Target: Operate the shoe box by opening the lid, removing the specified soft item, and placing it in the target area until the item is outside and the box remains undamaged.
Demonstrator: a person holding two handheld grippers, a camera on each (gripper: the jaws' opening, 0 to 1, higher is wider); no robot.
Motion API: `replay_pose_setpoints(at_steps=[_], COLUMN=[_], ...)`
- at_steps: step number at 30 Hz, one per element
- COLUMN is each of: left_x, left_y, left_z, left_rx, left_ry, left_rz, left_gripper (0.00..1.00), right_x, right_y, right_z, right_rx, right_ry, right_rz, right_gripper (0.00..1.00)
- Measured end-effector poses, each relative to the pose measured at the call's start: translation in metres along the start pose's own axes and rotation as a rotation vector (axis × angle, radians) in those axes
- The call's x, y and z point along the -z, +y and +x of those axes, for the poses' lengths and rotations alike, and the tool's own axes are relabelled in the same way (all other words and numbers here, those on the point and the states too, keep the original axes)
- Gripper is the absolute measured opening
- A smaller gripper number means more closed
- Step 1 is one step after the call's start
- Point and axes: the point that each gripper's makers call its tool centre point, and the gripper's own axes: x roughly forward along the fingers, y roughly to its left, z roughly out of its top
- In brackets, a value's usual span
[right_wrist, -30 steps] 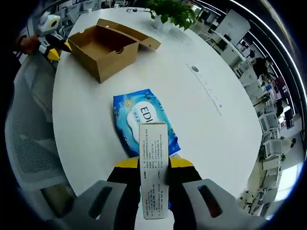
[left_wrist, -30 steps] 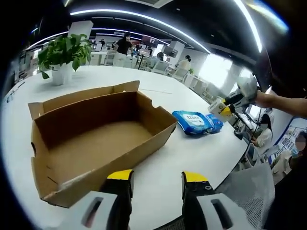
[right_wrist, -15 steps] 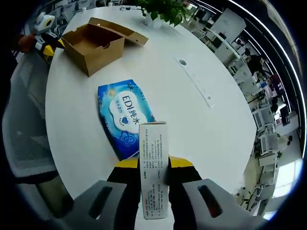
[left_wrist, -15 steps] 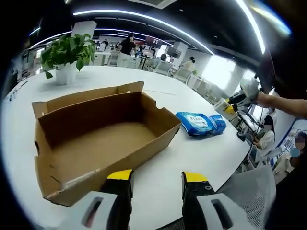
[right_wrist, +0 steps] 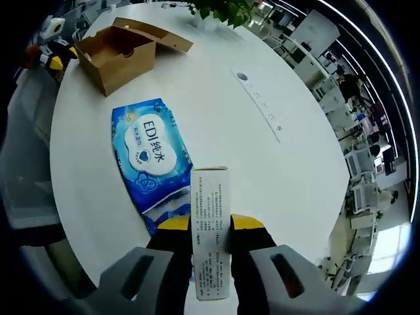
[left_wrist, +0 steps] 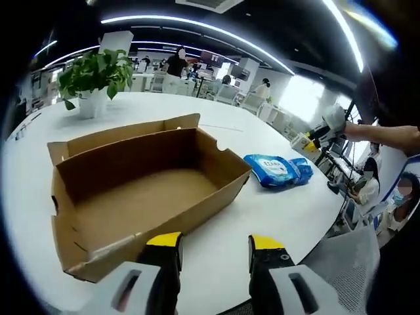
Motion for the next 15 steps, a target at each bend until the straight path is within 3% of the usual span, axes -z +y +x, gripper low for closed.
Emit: replay_pose_setpoints(at_steps=[7, 15], left_x=[-0.001, -0.002], left_y=[0.003, 0.005], left_z=[-0.001, -0.002], left_rx=[-0.015, -0.027], left_ry=[-0.005, -0.013], left_rz=[0.003, 0.004], left_gripper=[0.40, 0.40], right_x=[0.005, 0.006], right_y=[-0.016, -0.012], right_z=[0.009, 0.020], right_rx=[-0.004, -0.028], right_ry=[0.017, 0.060], right_rz=[-0.017, -0.099], right_gripper=[0.19, 0.19])
